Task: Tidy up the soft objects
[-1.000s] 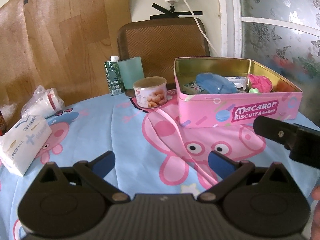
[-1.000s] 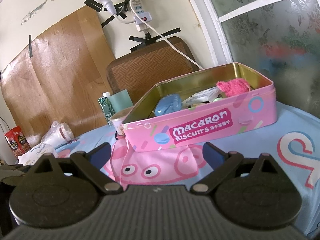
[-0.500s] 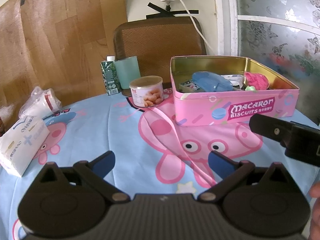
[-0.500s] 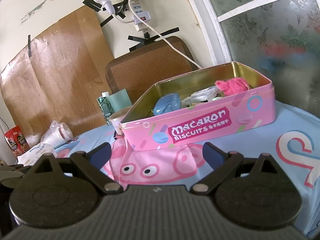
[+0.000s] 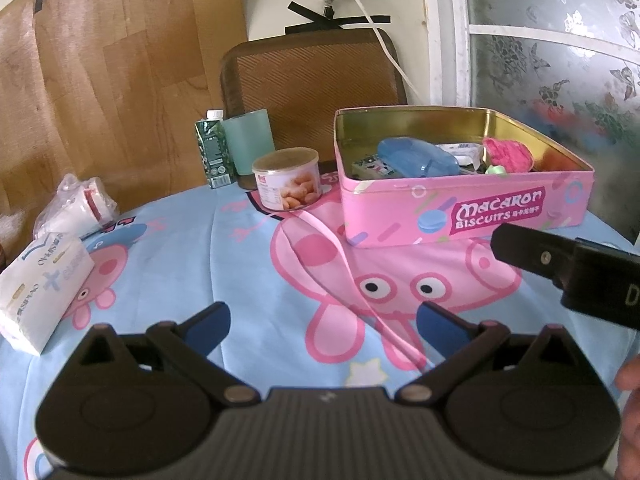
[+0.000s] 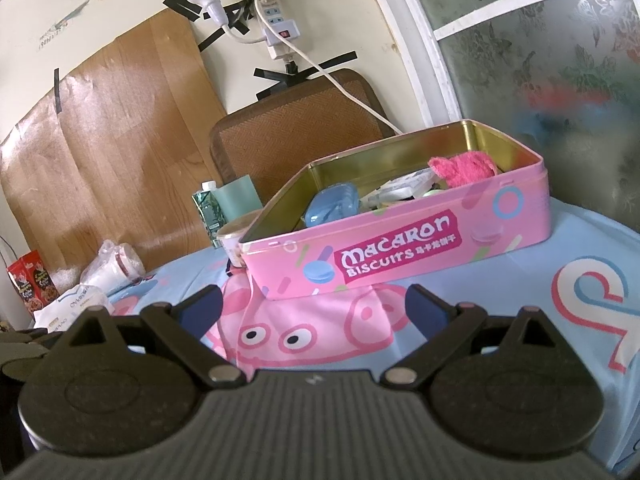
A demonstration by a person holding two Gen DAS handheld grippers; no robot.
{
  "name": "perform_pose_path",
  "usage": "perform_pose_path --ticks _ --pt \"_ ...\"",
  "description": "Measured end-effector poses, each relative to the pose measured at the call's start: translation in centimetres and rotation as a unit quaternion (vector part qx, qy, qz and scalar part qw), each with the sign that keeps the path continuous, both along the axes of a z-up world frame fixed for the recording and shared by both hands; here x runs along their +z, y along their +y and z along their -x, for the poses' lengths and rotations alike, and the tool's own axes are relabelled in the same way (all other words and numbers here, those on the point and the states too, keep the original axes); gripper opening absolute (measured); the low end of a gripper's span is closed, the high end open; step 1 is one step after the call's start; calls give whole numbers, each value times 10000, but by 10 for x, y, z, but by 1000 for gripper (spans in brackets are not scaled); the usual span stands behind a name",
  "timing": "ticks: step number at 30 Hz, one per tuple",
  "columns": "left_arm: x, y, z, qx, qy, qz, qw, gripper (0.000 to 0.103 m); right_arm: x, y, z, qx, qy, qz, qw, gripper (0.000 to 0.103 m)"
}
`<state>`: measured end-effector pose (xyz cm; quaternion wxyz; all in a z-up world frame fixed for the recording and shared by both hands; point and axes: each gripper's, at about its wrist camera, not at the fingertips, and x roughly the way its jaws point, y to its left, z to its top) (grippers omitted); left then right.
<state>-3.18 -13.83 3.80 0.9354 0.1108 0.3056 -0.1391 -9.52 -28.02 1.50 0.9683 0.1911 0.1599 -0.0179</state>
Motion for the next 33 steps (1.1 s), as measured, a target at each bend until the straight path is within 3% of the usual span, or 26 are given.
perform_pose_path --ticks 33 --pt "-1 -3 -1 -82 85 -80 9999 103 -1 1 -1 -51 34 -24 10000 99"
